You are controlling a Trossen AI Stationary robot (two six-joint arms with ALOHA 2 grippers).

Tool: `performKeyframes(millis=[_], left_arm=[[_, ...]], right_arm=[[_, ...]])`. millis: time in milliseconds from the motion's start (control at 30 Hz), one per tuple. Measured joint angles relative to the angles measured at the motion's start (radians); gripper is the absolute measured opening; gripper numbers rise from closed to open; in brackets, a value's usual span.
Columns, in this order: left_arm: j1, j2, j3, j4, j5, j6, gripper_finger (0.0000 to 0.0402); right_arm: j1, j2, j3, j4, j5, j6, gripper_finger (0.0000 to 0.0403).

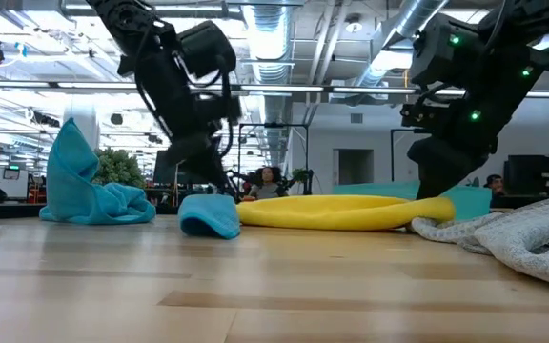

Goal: Fold microfiber towels
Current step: Fold the yellow towel

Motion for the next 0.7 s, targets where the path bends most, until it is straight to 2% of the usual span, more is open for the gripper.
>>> performKeyframes(millis=[233, 400, 567, 700], left_arm=[[-0.043, -0.060, 0.000, 0.175, 0.115, -0.051, 0.0134], [-0.067, -0.059, -0.008, 0.188, 0.148, -0.053, 0.0134], [-0.075, -0.058, -0.051, 0.196, 0.173, -0.052, 0.0134], [-0.075, -0.058, -0.084, 0.198, 0.175, -0.053, 0.0134]], right_arm=[[0.029, -0.103, 0.000, -0.031, 0.006, 0.003, 0.0191], [0.080, -0.203, 0.001, -0.098, -0.003, 0.088, 0.0194], [0.253, -0.229, 0.001, -0.074, -0.077, 0.253, 0.0185], [0.401, -0.135, 0.002, -0.011, -0.086, 0.389, 0.0169]])
